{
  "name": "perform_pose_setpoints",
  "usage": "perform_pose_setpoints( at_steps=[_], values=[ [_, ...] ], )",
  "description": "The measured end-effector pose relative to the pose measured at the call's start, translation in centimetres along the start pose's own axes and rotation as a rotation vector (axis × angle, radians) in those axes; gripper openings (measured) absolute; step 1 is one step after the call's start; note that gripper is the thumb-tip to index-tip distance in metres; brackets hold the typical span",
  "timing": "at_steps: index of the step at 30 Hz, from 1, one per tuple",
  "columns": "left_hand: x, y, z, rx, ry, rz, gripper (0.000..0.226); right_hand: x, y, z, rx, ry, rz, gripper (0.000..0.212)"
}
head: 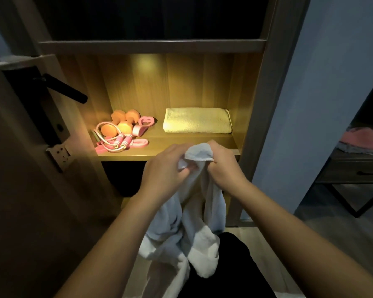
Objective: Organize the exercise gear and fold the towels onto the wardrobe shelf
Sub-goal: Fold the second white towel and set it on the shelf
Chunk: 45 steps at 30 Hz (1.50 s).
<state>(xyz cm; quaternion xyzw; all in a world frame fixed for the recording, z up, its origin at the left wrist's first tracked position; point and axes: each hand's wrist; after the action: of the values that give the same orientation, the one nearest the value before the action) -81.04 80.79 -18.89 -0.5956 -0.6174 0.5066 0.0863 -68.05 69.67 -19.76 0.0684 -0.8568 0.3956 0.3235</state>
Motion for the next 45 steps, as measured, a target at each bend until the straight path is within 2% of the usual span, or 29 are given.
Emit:
perform_pose_setpoints(
  at_steps=[2, 4, 10, 13, 16, 18, 21, 24, 29, 33, 37, 41, 45],
  values=[
    [-0.3, -0.4, -0.6, -0.139, -0.008, 0.037, 0.019, 0.4, -0.5, -0.6, -0.016, -0.02, 0.058, 0.031],
    [-0.5, -0.7, -1.1, -0.265, 0.003, 0.078, 0.016, 0.3, -0.7, -1.1, 0.0, -0.006, 0.164, 0.028],
    [-0.6, -1.4, -1.8, -0.381, -0.064, 0.225, 0.013, -1.0, 0.3, -1.7, 0.024, -0.019, 0.325, 0.029],
    [0.2, -2.7, -2.0, -0.463, -0.114, 0.31, 0.017, -2.8, 0.6, -1.2, 0.042, 0.123, 0.378, 0.028],
    [1.0, -3.8, -1.7, -0.531, -0.119, 0.295, 0.02, -4.6, 0.3, -0.3, 0.105, 0.29, 0.427, 0.015],
    [1.6, -3.7, -1.4, -0.515, -0.158, 0.265, 0.018, -5.0, -0.3, -0.6, 0.104, 0.332, 0.404, 0.014],
    [2.3, -3.2, -1.7, -0.408, -0.262, 0.202, 0.015, -3.9, -2.1, -3.0, -0.026, 0.32, 0.335, 0.023],
    [2.7, -2.9, -2.1, -0.289, -0.336, 0.159, 0.035, -0.9, -4.7, -5.9, -0.136, 0.214, 0.272, 0.027],
    [0.8, -1.7, -3.1, -0.096, -0.291, 0.139, 0.045, 4.9, -8.1, -10.3, -0.095, 0.051, 0.349, 0.019],
    [-2.5, -0.9, -4.1, -0.096, -0.245, 0.151, 0.053, 8.4, -8.0, -11.5, -0.071, -0.036, 0.52, 0.014],
    [-4.8, -0.8, -4.6, -0.078, -0.221, 0.258, 0.038, 9.1, -7.8, -11.5, -0.058, -0.081, 0.588, 0.021],
    [-4.8, -0.6, -4.8, -0.079, -0.212, 0.204, 0.022, 8.3, -8.0, -11.1, 0.009, -0.076, 0.62, 0.018],
    [-3.4, -0.9, -4.8, -0.158, -0.277, 0.277, 0.025, 6.4, -8.0, -10.5, 0.046, -0.073, 0.594, 0.012]
  ],
)
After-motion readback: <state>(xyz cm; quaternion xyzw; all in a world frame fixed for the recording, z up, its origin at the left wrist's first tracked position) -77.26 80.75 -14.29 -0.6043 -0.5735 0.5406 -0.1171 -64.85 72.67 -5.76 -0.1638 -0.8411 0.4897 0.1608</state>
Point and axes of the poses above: each hand's wrist, its own z-axis away from the middle knuckle, its own y-axis out of the palm, x = y × z, and after that the axes turned 9 degrees about -y, right-handed
